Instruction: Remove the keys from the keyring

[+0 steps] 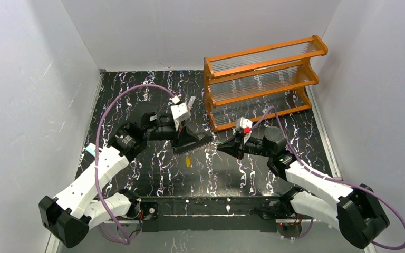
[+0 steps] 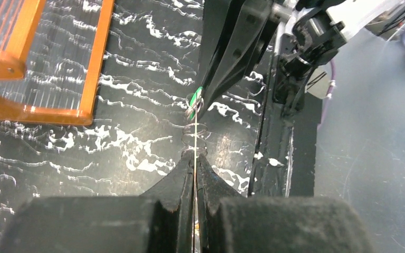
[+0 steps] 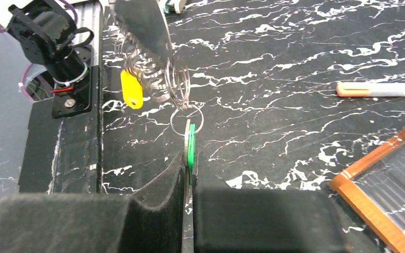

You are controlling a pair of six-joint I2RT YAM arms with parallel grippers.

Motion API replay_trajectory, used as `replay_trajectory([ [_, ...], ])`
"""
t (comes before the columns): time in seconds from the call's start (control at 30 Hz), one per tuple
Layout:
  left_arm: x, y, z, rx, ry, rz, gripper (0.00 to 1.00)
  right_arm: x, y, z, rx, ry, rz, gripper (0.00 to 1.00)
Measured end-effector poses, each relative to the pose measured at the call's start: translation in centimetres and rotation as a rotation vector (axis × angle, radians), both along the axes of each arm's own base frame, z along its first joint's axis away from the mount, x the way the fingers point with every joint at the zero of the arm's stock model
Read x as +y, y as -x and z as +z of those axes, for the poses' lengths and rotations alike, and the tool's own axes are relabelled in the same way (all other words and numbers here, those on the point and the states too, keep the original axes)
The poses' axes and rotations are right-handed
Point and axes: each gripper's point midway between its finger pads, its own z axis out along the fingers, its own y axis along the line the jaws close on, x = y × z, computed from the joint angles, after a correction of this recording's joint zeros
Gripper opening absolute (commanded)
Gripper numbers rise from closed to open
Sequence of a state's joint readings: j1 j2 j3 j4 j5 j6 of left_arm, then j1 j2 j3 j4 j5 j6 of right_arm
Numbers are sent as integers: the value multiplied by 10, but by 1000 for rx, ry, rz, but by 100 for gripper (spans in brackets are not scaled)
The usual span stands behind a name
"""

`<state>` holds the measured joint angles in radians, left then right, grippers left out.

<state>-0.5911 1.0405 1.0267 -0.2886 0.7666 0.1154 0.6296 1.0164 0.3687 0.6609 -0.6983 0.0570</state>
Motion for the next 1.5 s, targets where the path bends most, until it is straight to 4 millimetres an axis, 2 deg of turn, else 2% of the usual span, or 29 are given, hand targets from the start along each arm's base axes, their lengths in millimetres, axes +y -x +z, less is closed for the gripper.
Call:
replay_trajectory([
  [0.13,7,-5,-23,-2,13,85,0,-5,-6,5,15,77,-39,1],
  [0.33,7,-21,-63,85,123,264,0,-10,-13,19,47,185,-65,1],
  [0.5,7,-30,-69,171,285,396,1,-13,-17,15,98,290,-67,1],
  [0.57,9,-32,-69,207,339,435,8,-14,-22,17,106,329,-71,1],
  [0.6,10,-33,-70,228,370,454,14,-13,-24,18,104,347,-70,1],
  [0.77,23,-40,-82,300,457,578,54,-13,-34,34,66,432,-53,1],
  [0.83,30,-41,-83,303,482,612,62,-12,-39,40,41,467,-44,1],
  [0.9,35,-40,-77,279,504,626,66,-12,-43,46,18,502,-31,1],
  [1.07,41,-38,-56,172,507,612,70,-7,-47,52,-35,576,6,1],
  [1.13,38,-40,-50,134,475,592,70,-3,-43,50,-53,604,33,1],
  [1.27,27,-45,-38,56,407,523,70,-1,-33,35,-62,675,80,1],
  [1.5,11,-47,-40,-88,279,371,69,1,-25,28,-80,709,116,1],
])
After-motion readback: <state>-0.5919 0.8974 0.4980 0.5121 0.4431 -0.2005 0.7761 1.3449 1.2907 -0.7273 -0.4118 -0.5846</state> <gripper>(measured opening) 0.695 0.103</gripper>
